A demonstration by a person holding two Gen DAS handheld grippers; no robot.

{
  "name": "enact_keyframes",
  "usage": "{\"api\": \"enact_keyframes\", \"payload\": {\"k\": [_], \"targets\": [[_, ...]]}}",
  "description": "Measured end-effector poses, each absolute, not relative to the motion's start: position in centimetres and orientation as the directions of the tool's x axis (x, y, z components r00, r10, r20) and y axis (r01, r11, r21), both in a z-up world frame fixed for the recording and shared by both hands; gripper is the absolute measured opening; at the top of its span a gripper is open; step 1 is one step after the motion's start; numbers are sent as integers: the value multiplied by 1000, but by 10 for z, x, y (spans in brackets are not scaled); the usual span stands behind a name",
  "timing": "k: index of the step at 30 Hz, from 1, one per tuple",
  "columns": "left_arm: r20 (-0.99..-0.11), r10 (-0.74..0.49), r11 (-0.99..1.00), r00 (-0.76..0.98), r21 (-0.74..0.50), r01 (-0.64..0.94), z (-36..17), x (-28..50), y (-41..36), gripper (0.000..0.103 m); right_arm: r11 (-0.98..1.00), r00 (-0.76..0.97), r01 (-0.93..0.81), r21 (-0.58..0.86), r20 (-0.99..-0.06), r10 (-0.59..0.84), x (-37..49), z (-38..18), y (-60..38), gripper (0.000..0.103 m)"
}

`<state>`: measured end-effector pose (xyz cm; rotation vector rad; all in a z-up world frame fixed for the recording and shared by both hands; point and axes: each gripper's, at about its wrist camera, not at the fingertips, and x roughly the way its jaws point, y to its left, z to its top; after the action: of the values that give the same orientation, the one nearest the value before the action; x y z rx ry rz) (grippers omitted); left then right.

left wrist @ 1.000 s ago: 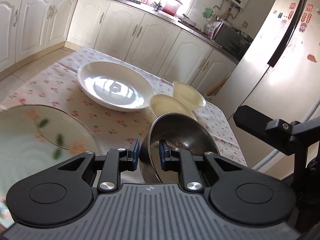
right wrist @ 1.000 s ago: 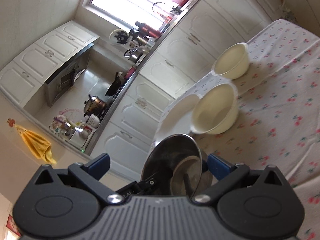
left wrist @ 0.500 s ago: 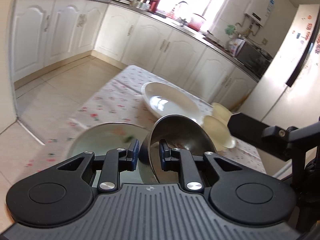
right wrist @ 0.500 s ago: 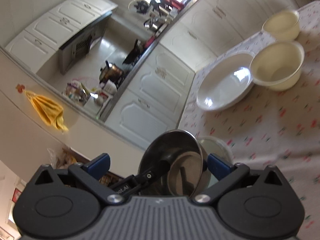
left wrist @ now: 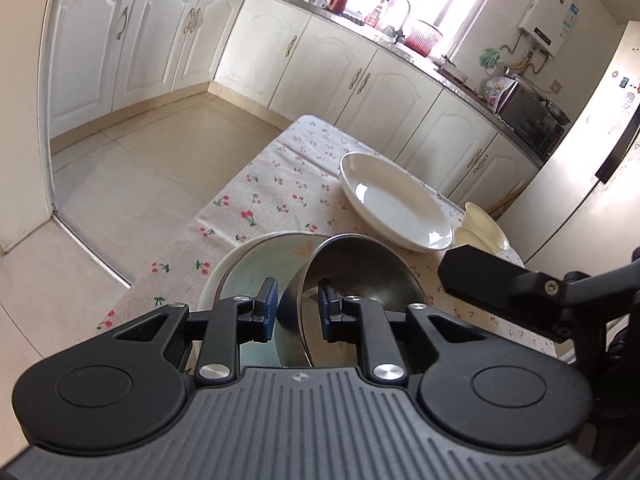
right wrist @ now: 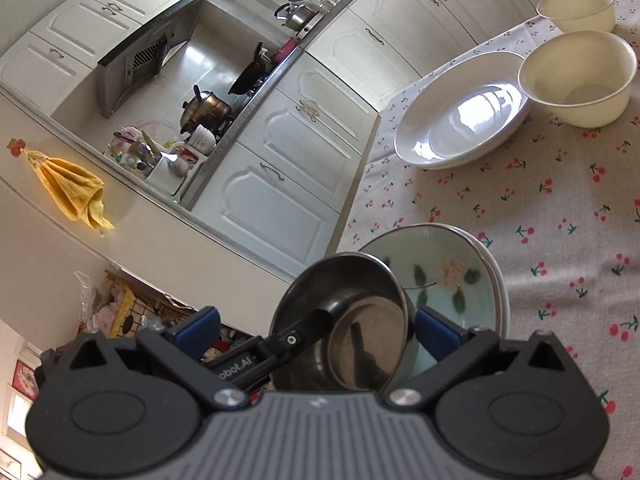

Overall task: Organize plates and bowls
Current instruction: 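Lift the steel bowl with the left tool and carry it over the plate stack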

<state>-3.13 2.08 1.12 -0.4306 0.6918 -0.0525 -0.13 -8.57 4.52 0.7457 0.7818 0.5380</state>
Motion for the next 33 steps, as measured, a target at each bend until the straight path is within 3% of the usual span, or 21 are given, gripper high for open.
{"api": "enact_keyframes", "payload": {"k": [19,33], "targets": [[-596,-205,910,777,-407,-72,21,-35,10,19,630,640,-169,758,-402,655,-12,59,-98,103],[-578,-351,905,737,-411,109,32,-21,-93,20,599,793,-22,801,-351,499,-48,54,-208,103]]}}
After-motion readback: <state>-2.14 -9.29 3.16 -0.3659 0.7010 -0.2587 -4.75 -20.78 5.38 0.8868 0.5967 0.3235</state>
